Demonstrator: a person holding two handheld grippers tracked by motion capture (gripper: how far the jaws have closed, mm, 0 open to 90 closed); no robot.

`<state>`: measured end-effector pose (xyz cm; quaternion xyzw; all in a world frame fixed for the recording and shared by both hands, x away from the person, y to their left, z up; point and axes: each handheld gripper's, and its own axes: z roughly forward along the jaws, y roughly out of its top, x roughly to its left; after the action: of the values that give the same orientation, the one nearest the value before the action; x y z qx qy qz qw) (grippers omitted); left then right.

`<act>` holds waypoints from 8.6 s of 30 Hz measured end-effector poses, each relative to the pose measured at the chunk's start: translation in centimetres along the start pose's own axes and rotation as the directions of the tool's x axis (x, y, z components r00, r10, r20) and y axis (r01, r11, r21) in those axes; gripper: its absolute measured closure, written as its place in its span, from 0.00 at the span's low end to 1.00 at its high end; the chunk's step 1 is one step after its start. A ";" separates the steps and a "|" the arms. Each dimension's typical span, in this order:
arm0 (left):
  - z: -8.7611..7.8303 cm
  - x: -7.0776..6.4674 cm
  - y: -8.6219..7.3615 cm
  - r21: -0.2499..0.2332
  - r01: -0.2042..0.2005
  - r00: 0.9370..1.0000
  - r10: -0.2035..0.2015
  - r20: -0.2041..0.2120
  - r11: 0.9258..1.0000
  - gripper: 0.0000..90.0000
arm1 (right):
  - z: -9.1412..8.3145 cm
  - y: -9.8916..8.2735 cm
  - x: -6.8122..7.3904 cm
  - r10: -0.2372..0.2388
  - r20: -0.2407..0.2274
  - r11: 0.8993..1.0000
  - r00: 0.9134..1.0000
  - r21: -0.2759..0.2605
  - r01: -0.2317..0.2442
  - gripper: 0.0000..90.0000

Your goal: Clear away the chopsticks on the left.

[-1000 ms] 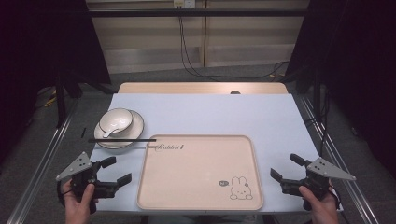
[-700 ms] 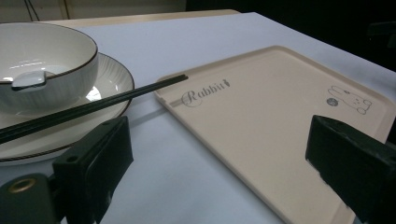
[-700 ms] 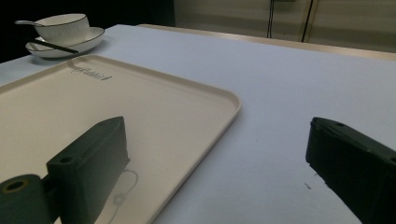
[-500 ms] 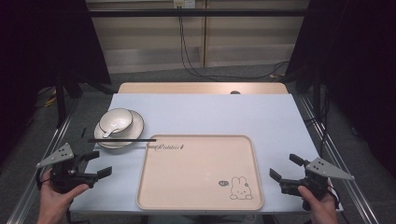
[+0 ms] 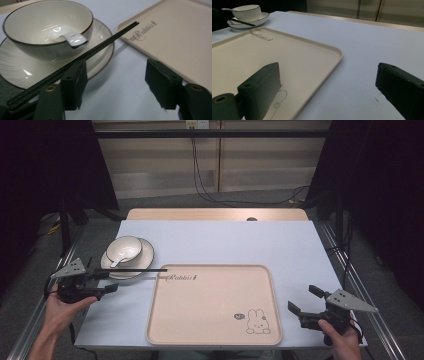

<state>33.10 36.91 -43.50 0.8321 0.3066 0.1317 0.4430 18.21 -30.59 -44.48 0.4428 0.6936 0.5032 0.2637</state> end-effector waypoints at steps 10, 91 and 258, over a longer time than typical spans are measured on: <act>1.2 2.7 -0.1 0.028 -0.067 0.997 0.068 -0.038 0.997 0.55 | 0.1 0.0 0.1 -0.001 -0.004 1.000 1.000 0.005 0.001 0.07; 2.0 1.6 1.8 0.104 -0.033 0.993 0.020 0.117 0.994 0.96 | 0.0 0.0 0.0 0.003 -0.026 1.000 1.000 0.006 -0.003 0.07; 0.4 -0.3 0.0 -0.076 0.086 0.994 -0.091 -0.063 0.993 0.14 | 0.3 0.3 0.3 -0.007 -0.060 1.000 0.998 -0.004 0.007 0.07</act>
<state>33.05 36.41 -43.73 0.7961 0.3527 0.1507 0.4681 18.41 -30.17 -44.32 0.4245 0.7018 0.5168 0.2452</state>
